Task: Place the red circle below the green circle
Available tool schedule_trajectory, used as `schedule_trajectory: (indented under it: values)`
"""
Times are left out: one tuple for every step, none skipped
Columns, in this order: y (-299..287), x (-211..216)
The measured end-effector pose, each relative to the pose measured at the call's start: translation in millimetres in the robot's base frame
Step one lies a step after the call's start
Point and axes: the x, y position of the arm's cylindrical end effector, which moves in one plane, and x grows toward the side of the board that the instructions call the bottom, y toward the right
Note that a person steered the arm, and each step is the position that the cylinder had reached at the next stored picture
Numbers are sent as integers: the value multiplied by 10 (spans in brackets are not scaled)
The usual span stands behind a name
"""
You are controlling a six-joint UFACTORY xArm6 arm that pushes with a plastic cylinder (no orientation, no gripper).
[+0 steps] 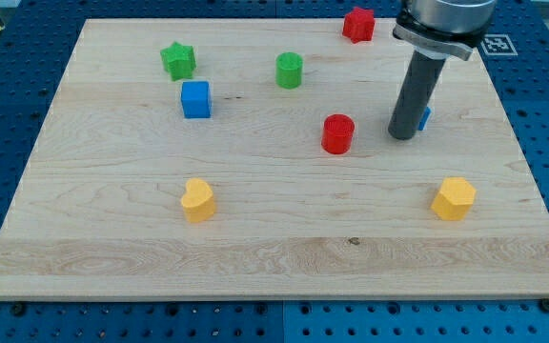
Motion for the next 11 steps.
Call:
schedule_trajectory:
  values:
    - [-13, 11]
    - [-31, 126]
    - [-267, 153]
    - [-456, 77]
    - [-637, 41]
    - [-722, 40]
    - [-788, 40]
    - [-892, 40]
    - [-1031, 40]
    - [-1058, 40]
    - [-1058, 40]
